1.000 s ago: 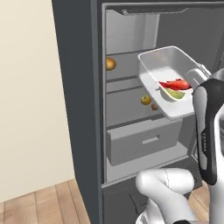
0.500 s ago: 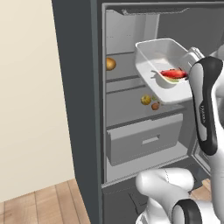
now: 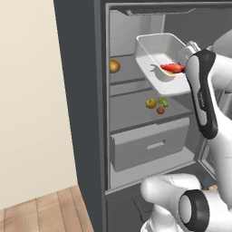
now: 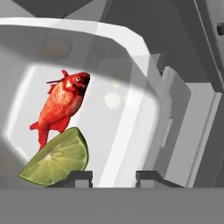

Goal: Place the tupperware on the top shelf of the fridge. Make space for the tupperware among the existing items by rearranging them on the shelves if needed. Close the fridge door when finished.

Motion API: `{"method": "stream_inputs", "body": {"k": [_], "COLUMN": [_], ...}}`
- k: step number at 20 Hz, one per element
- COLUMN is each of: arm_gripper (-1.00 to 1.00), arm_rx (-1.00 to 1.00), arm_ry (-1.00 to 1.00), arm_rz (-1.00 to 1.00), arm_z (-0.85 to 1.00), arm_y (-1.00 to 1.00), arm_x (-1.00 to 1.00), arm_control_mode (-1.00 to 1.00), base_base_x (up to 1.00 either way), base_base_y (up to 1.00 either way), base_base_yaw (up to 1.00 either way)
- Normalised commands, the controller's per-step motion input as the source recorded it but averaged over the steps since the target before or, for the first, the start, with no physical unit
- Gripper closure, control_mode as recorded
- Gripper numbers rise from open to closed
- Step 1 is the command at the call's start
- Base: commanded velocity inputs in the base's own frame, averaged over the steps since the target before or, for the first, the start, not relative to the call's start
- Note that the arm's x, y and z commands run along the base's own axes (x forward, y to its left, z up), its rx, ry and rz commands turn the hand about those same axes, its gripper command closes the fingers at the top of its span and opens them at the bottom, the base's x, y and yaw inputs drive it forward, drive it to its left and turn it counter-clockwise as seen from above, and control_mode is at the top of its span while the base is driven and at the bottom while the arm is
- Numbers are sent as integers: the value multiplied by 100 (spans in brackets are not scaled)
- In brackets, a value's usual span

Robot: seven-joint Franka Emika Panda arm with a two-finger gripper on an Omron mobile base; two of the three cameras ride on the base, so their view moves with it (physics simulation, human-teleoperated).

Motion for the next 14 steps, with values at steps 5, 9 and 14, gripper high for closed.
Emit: {"method": "stream_inputs", "body": {"k": [5, 9, 14], "arm_gripper": [100, 100, 100], "arm_rx": [0, 0, 0], "arm_ry": [0, -7, -10], "arm_rz": [0, 2, 2], "arm_z": [14, 19, 6], "arm_y": [0, 0, 0], "arm_x": [65, 52, 47], "arm_control_mode": [-100, -100, -100], "base_base_x": [0, 0, 0], "base_base_y": [0, 0, 0], "base_base_yaw": [0, 0, 0]}}
